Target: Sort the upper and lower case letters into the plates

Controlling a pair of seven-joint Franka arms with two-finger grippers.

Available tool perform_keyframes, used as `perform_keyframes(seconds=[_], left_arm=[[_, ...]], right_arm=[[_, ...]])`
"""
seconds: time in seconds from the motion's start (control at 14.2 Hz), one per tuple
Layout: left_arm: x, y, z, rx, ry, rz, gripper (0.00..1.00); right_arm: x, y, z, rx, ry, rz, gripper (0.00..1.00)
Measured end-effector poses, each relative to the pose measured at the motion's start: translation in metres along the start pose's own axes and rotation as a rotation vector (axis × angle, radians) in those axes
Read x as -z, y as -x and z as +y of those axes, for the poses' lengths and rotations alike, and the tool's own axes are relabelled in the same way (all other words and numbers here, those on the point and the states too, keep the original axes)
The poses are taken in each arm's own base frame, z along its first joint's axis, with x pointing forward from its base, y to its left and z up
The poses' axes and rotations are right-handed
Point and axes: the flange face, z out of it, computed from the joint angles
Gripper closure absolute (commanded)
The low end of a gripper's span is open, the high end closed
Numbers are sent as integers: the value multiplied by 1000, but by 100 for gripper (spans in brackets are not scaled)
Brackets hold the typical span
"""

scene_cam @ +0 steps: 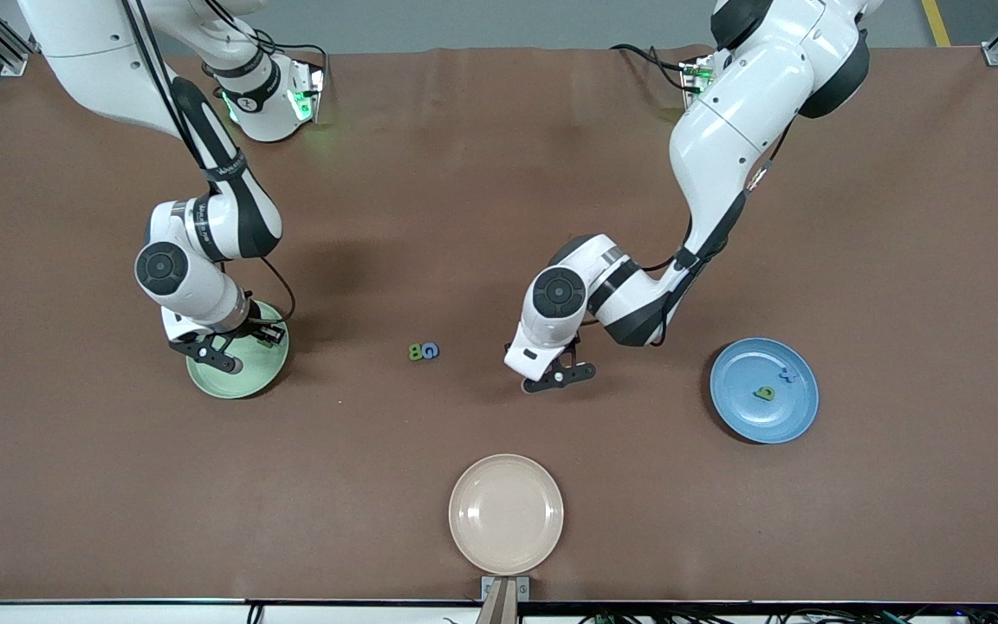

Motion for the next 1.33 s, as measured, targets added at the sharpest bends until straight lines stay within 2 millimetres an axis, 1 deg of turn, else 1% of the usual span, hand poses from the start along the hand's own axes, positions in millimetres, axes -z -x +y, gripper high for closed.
perform_keyframes(seconds=[0.07,0.21,0.35,0.42,0.49,0.56,0.7,0.84,0.91,0.98,1.05,1.12,1.19,1.33], left_arm=[[6,-10,-6,14,-4,11,100],[28,-39,-28,59,-25,29,100],[55,-74,-58,83,-33,55,100],[67,-93,-78,77,-37,68,100],[77,-110,-99,66,-42,74,100],[84,-122,-121,46,-50,76,100],[95,-137,-165,-24,-78,71,100],[103,-146,-215,-114,-112,54,99],[105,-152,-244,-154,-122,47,95],[105,-157,-272,-174,-124,46,88],[102,-161,-297,-175,-121,48,64],[96,-164,-319,-166,-116,46,12],[87,-165,-335,-151,-111,41,0],[74,-163,-352,-128,-111,21,0]], right_arm=[[1,-1,-1,0,-2,3,0],[6,-5,-3,1,-8,13,0],[14,-8,-11,4,-2,-1,0],[21,-9,-20,0,-3,0,0],[29,-9,-33,-13,-10,9,0],[36,-4,-51,-27,-18,20,0],[45,13,-95,-65,-32,35,0],[41,27,-134,-98,-40,42,0],[35,31,-149,-115,-40,42,0],[27,33,-162,-128,-39,41,0],[19,34,-171,-140,-38,41,0],[12,33,-178,-150,-38,41,0],[7,32,-185,-160,-39,42,0],[1,34,-198,-180,-42,44,0]])
